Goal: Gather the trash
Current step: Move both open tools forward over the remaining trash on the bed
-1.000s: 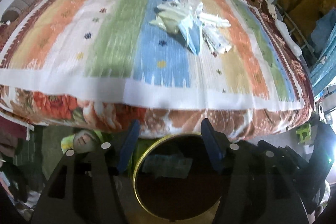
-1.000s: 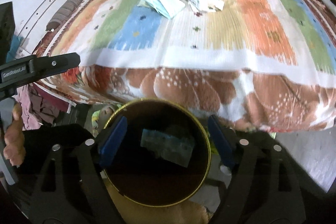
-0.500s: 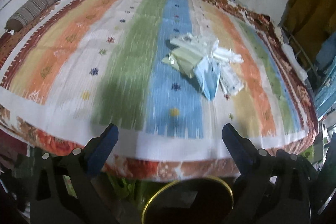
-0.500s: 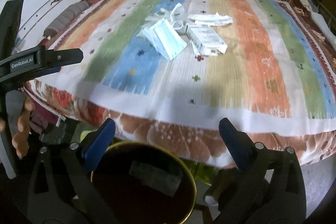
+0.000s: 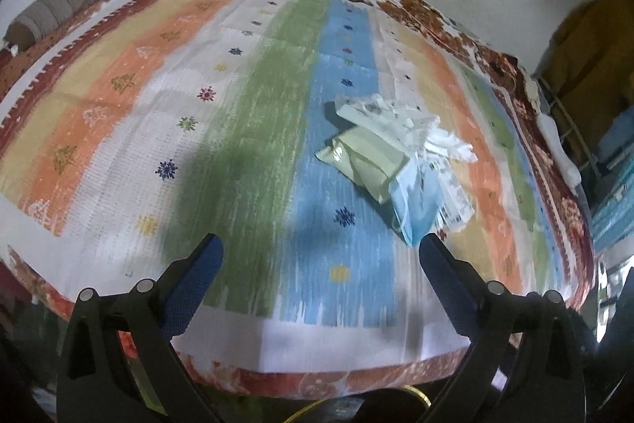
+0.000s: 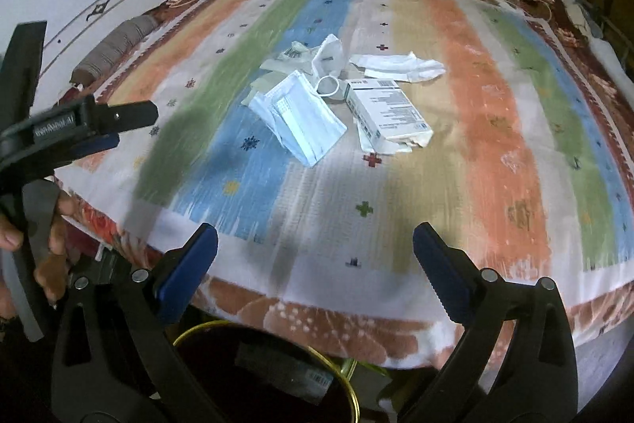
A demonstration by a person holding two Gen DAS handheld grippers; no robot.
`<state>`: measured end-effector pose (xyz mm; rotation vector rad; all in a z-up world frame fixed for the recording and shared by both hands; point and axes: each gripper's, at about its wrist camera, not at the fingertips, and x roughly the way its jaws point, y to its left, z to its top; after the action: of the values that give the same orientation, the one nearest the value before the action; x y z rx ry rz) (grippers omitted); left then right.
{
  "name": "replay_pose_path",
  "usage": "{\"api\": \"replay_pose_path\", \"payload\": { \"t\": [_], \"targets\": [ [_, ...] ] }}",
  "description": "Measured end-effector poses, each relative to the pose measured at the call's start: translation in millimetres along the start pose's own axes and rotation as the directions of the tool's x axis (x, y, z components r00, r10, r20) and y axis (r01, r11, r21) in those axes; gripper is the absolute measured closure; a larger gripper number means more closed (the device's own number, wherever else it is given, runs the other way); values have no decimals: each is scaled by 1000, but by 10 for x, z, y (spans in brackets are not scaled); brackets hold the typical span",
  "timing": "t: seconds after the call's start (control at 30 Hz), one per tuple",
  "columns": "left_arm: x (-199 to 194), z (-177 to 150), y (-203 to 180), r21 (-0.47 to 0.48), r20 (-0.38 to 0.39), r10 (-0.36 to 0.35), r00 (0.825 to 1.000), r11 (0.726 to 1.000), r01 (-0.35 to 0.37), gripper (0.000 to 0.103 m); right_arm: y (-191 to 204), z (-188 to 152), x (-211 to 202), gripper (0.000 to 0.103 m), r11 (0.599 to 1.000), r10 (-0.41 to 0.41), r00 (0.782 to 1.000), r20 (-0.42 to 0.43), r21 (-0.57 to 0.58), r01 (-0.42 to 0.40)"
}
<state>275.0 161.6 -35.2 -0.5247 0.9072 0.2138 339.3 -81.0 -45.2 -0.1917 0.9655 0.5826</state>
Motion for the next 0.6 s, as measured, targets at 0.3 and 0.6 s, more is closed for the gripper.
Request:
{"api": "replay_pose_path", "payload": {
  "t": [0.3,0.6],
  "targets": [
    [162,249,88,-68,7,-64,998,996,64,6,74,235,222,9,999,-36,997,64,-8,36],
    [526,382,75,-104,-33,-131,991,986,127,6,150,409,510,10,996,-68,995,68,-52,72]
  ]
}}
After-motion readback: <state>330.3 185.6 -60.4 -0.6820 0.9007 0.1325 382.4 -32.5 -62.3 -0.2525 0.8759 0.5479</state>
